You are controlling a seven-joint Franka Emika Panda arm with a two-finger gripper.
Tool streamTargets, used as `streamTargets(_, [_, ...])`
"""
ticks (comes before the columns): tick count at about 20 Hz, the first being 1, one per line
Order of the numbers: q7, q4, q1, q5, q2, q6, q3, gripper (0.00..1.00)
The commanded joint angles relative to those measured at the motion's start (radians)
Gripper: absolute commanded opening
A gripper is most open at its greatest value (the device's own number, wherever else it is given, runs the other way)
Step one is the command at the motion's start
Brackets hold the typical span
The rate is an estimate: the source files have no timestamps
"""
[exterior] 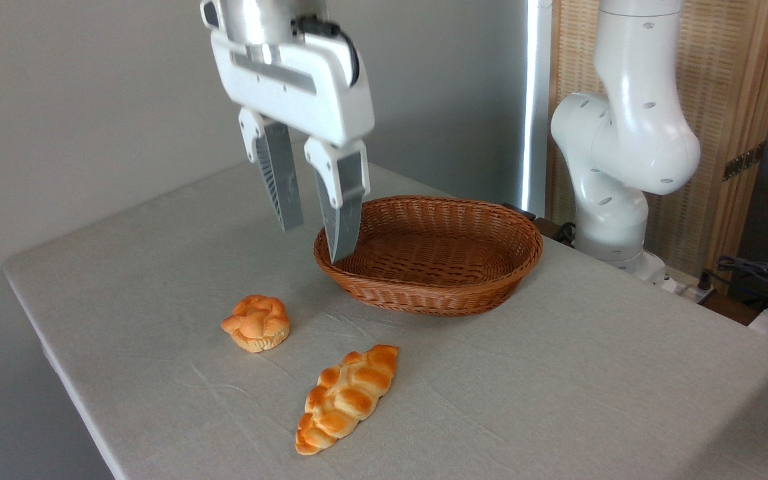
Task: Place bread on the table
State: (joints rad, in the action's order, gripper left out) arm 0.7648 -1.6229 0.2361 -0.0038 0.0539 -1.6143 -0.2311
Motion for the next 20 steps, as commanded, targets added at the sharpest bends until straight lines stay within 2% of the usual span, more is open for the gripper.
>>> streamTargets(1, [-0.044, 0.058, 0.003, -0.065, -0.017, 0.082, 0.006, 1.00])
streamTargets(2, [-0.071, 0.058, 0.003, -0.094, -0.013, 0.085, 0.016, 1.00])
streamTargets(3, [-0.088, 0.058, 0.003, -0.100, -0.009, 0.083, 0.024, 1.00])
streamTargets(8, [-0.117, 0.051, 0.003, -0.087, -0.028, 0.048, 0.048, 1.00])
streamTargets(12, [-0.117, 0.032, 0.003, -0.087, -0.028, -0.029, 0.061, 1.00])
streamTargets(13, [-0.116, 0.029, -0.001, -0.084, -0.029, -0.042, 0.059, 1.00])
streamTargets(16, [-0.113, 0.025, -0.021, -0.022, -0.029, -0.050, 0.062, 1.00])
streamTargets(18, [-0.113, 0.020, -0.024, -0.021, -0.028, -0.049, 0.064, 1.00])
streamTargets(19, [-0.113, 0.018, -0.040, -0.021, -0.026, -0.047, 0.076, 1.00])
streamTargets(20, [-0.113, 0.017, -0.076, -0.021, -0.026, -0.036, 0.119, 1.00])
